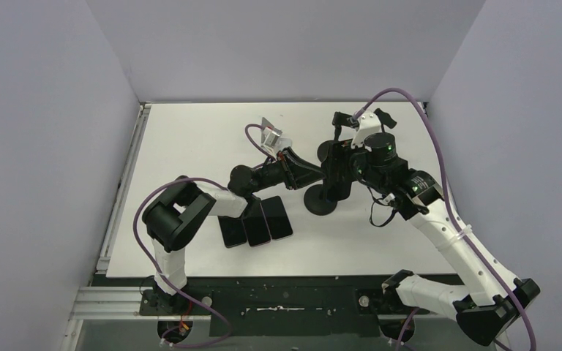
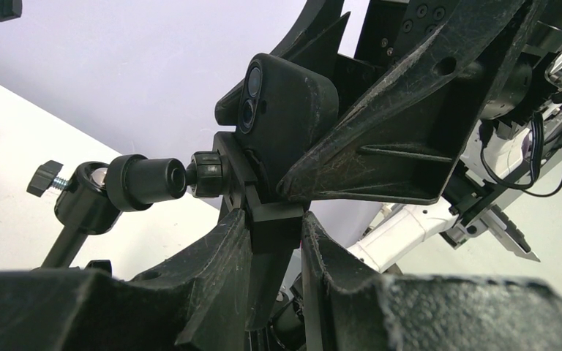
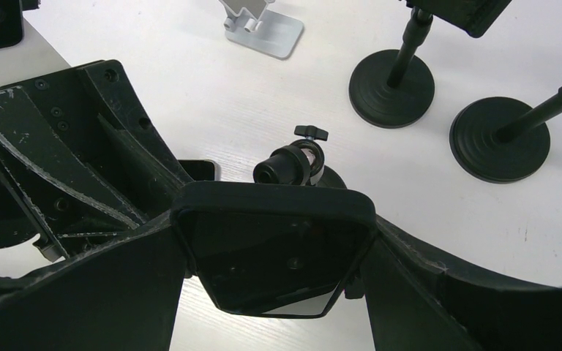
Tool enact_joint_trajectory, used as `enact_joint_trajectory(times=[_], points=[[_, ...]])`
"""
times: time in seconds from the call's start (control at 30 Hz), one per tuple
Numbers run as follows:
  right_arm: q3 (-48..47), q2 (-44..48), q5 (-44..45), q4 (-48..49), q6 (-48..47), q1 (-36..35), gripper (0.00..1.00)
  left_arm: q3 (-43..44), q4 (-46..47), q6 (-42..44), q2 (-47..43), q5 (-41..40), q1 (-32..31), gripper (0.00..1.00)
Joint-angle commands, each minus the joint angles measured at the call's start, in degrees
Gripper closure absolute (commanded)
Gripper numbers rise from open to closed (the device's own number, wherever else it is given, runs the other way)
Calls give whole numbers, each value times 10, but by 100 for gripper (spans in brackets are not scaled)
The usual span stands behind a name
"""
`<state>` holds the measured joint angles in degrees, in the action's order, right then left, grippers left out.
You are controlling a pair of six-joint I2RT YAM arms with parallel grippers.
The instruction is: Remove the phone from the phone stand
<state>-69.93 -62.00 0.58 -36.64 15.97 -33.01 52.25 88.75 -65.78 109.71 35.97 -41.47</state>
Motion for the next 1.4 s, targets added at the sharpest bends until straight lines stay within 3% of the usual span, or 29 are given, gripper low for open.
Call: enact_joint_trajectory(times=[0.0,0.3,0.9,1.17,1.37], points=[[-4,38,-155,90,36,-26,100,18,-45,3,18,-23,-3,100],[3,51,-196,105,32,-26,100,24,-31,-11,31,-15,-4,100],[5,61,-226,120,30,-25,100,20,-35,-8,28,-13,-6,69],[7,62,-238,124,30,-26,100,16,-38,-8,27,-15,-6,63],[5,68,-257,135,34,-26,100,16,-40,-2,25,-16,-6,68]])
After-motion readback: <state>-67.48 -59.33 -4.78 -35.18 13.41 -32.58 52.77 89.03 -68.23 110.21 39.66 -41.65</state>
